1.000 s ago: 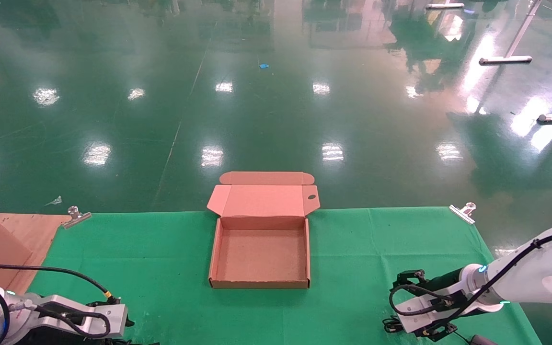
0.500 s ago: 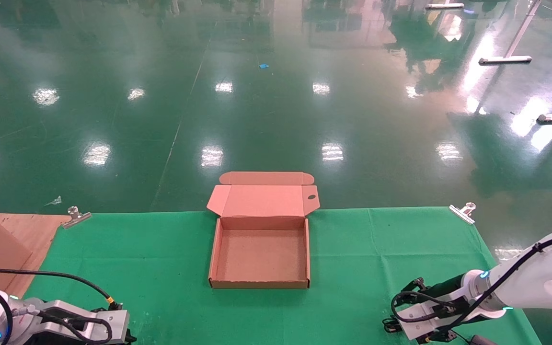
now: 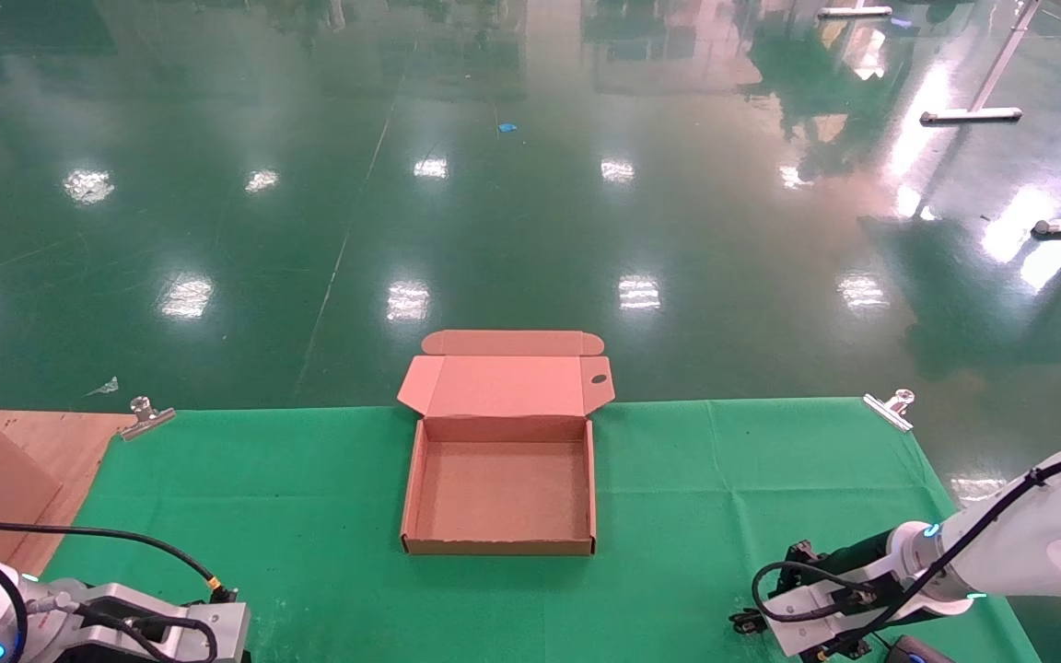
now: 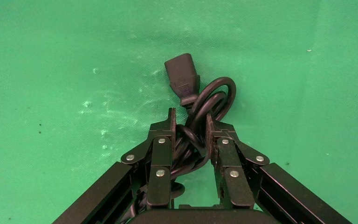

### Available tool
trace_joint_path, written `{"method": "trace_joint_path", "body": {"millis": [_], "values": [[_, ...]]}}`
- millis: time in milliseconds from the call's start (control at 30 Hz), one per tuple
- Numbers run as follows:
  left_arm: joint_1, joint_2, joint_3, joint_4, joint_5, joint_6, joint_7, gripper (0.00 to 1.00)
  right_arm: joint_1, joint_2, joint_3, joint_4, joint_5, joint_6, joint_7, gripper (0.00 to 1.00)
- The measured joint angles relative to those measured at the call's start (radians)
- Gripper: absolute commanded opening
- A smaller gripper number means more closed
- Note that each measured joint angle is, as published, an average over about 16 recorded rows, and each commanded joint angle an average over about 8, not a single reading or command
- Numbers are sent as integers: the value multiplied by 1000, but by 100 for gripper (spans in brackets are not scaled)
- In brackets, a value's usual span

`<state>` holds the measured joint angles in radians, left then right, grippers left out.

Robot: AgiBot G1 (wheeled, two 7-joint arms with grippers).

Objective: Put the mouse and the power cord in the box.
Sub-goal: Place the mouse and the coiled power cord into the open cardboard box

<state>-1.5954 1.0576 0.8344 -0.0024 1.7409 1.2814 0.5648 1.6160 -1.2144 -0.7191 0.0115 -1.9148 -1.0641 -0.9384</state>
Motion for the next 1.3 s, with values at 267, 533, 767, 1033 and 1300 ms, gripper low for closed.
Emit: {"method": "trace_joint_path", "body": {"millis": [267, 533, 767, 1033, 1300], "values": [[-38, -12, 1, -5, 2, 43, 0, 0, 35, 21, 10, 1, 15, -45, -9, 0], [-114, -20, 3, -23, 4, 110, -4, 0, 112, 58, 28, 11, 40, -135, -19, 0], [-215, -3, 0, -58, 1, 169, -29, 0, 211, 81, 45, 30, 65, -233, -8, 0], [-338, 64, -12, -106, -13, 173, -85, 0, 325, 34, 59, 66, 85, -284, 53, 0], [-427, 153, -25, -117, -25, 82, -116, 0, 388, -79, 62, 114, 95, -236, 143, 0]]}}
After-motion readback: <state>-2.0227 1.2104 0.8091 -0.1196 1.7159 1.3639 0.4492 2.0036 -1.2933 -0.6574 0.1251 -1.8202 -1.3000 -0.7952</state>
